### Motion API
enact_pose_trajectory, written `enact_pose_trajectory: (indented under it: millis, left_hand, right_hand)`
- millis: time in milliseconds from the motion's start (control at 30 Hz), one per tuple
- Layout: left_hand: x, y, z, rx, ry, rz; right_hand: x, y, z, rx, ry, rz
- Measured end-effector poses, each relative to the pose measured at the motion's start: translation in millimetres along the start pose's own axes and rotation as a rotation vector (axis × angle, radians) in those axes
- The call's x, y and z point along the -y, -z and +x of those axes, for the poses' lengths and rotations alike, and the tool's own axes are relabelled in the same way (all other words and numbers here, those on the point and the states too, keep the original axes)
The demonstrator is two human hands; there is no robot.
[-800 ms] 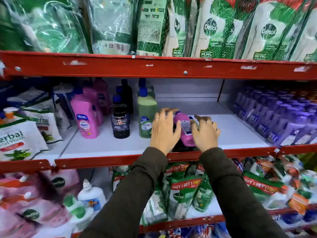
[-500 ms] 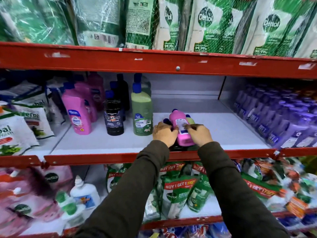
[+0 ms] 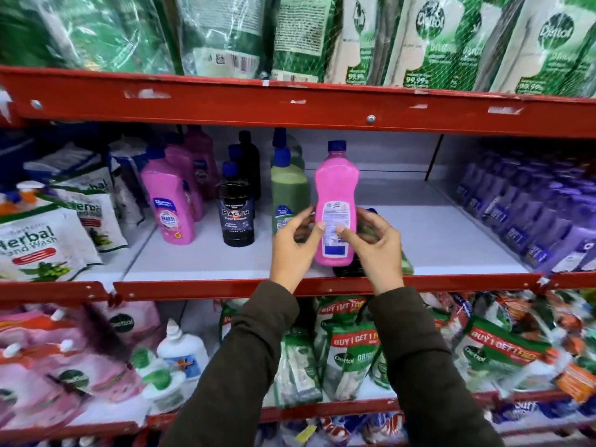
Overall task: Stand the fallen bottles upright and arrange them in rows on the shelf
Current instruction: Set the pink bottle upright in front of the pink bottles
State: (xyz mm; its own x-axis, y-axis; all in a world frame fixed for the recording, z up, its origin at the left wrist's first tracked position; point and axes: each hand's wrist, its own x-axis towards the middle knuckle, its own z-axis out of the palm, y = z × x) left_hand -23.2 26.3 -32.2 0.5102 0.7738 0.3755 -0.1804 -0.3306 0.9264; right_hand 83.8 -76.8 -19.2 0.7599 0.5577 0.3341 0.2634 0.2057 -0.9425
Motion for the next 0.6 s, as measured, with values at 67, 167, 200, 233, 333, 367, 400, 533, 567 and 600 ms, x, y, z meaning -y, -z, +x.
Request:
enact_pose_trajectory:
  millis: [67,167,200,233,333,367,400,533,567,600]
  left_hand:
    - [-0.1,25.7,-5.6,-0.030,-0.032,-0.012]
    - [5.0,72.7,-13.4,-0.072,-0.056,-0.034]
    - [7.4,89.6,-14.5,-0.088,-0.058,-0.035]
    - [10.3,105.0,-15.4,-0.105,-0.053,-0.028]
    - [18.3,156.4,-15.8,-0.146,-0.048,0.017]
    - [21.0,172.4,-15.2,-0.161,-0.049,0.032]
    - [24.6,187.6,-14.3,-0.178,-0.049,0.045]
    - [41.5,242.4,-6.2,-0.224,-0.032,0.080]
    - [45.9,251.9,-4.2,-0.224,-0.019,0.089]
    - [49.9,261.8,-2.5,-0.226,-0.008,0.099]
  right_hand:
    - [2.0,-23.6,-10.4,0.007,0.042,0.007]
    - [1.4,-67.5,-25.9,0.056,0.064,0.021]
    - [1.0,-84.2,-31.4,0.075,0.070,0.013]
    - [0.2,-99.2,-36.0,0.088,0.072,0.002]
    - [-1.2,-151.5,-47.8,0.122,0.090,-0.015]
    - [-1.7,-168.6,-51.3,0.135,0.093,-0.012]
    - [-2.4,-184.7,-54.1,0.144,0.092,-0.012]
    - [-8.5,-242.6,-64.0,0.196,0.072,0.006]
    - [-10.8,-253.2,-65.2,0.202,0.063,0.004]
    - [-13.8,-264.7,-66.6,0.205,0.061,-0.007]
